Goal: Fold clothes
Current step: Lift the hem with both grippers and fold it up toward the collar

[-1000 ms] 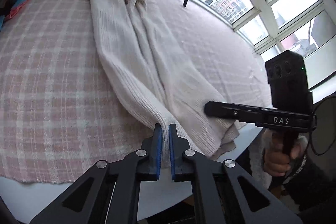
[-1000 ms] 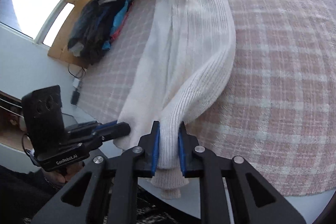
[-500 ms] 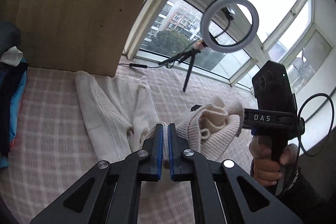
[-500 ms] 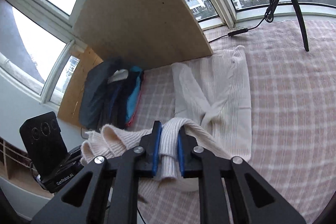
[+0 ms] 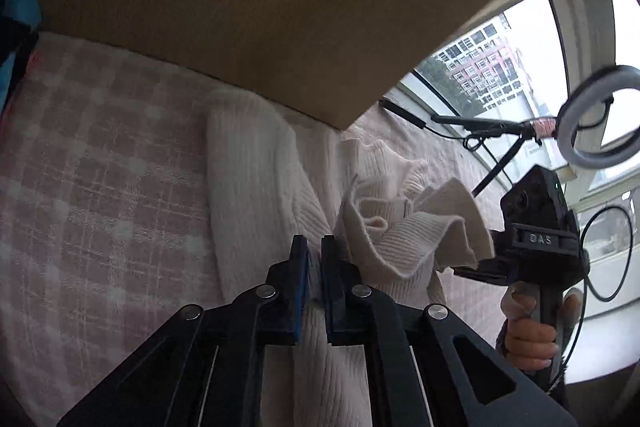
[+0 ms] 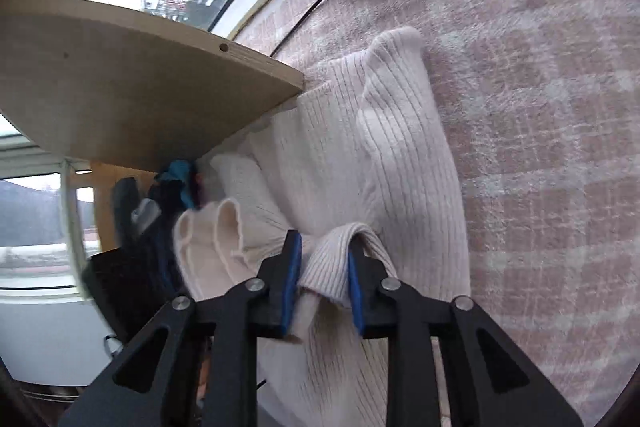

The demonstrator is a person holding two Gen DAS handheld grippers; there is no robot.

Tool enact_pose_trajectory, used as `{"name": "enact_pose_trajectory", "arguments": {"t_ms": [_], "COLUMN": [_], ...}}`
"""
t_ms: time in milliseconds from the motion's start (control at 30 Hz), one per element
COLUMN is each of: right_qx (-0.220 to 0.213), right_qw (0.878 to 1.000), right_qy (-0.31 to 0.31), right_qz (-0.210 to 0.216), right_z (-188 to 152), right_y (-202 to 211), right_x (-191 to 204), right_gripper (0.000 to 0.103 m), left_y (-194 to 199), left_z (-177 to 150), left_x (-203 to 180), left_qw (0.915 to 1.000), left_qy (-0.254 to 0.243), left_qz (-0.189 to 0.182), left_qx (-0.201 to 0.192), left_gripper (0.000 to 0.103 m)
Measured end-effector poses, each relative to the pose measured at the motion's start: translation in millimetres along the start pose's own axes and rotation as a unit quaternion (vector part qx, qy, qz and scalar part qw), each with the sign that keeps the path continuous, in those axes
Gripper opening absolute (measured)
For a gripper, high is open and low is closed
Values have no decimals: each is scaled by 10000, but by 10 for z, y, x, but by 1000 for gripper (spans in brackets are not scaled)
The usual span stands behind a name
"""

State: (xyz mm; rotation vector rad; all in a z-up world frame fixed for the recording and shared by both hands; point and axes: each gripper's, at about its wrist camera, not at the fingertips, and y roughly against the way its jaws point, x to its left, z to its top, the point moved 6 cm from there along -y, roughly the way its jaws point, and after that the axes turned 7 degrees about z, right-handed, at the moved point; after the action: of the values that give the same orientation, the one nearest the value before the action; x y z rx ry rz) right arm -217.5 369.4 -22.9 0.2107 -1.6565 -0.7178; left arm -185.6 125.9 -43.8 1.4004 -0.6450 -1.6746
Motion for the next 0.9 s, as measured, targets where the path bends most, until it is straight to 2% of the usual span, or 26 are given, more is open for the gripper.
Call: {"name": "enact_pose_trajectory", "arguments": {"t_ms": [67, 133, 167, 200, 267, 333, 433, 533, 567, 633, 667, 733, 833, 900], "right_qx": [-61, -277, -387, -503, -623, -476, -253, -34, 13, 71, 67, 43, -80, -310], "right_qw": [9989, 9963, 9945, 9919, 9799, 9729, 9585, 9407, 9381, 9360, 9367, 9376, 9365, 9370], "right_qy": [125, 509, 744, 1121, 1860, 2170, 2626, 3048, 3095, 3142, 3134, 3146, 3239, 3261], "right_qz": [440, 628, 626, 306, -361, -649, -1078, -1487, -1558, -1584, -1562, -1477, -1339, -1216], "right_z": [35, 17, 4, -17, -70, -104, -152, -191, -190, -212, -223, -265, -344, -375], "right_y": [126, 324, 412, 460, 474, 317, 84, -141, -202, -268, -284, -267, -178, -38], "right_x": [20, 91, 128, 166, 237, 239, 243, 241, 210, 182, 178, 202, 282, 382], "right_gripper": [39, 41, 41, 41, 41, 41, 41, 41, 41, 40, 30, 16, 12, 11], "left_y": [33, 186, 285, 391, 536, 538, 375, 142, 80, 0, -14, -22, 101, 268], "left_z": [68, 130, 157, 161, 107, -8, -149, -195, -203, -218, -234, -265, -290, -244], "left_x": [56, 56, 49, 34, -6, -69, -186, -272, -294, -323, -328, -342, -408, -424], "left_qw": [9994, 9992, 9990, 9981, 9938, 9899, 9834, 9784, 9770, 9745, 9748, 9774, 9757, 9766], "left_qy": [146, 24, -101, -314, -800, -1139, -1647, -1909, -1962, -2028, -2022, -1935, -1958, -1858], "left_qz": [-285, -385, -385, -306, -56, -6, 247, 538, 600, 731, 712, 562, 442, 360], "left_qx": [97, -48, -202, -422, -771, -850, -722, -586, -586, -623, -611, -641, -873, -1026], "left_gripper": [15, 19, 29, 37, 40, 40, 40, 40, 37, 17, 6, 6, 5, 5]}}
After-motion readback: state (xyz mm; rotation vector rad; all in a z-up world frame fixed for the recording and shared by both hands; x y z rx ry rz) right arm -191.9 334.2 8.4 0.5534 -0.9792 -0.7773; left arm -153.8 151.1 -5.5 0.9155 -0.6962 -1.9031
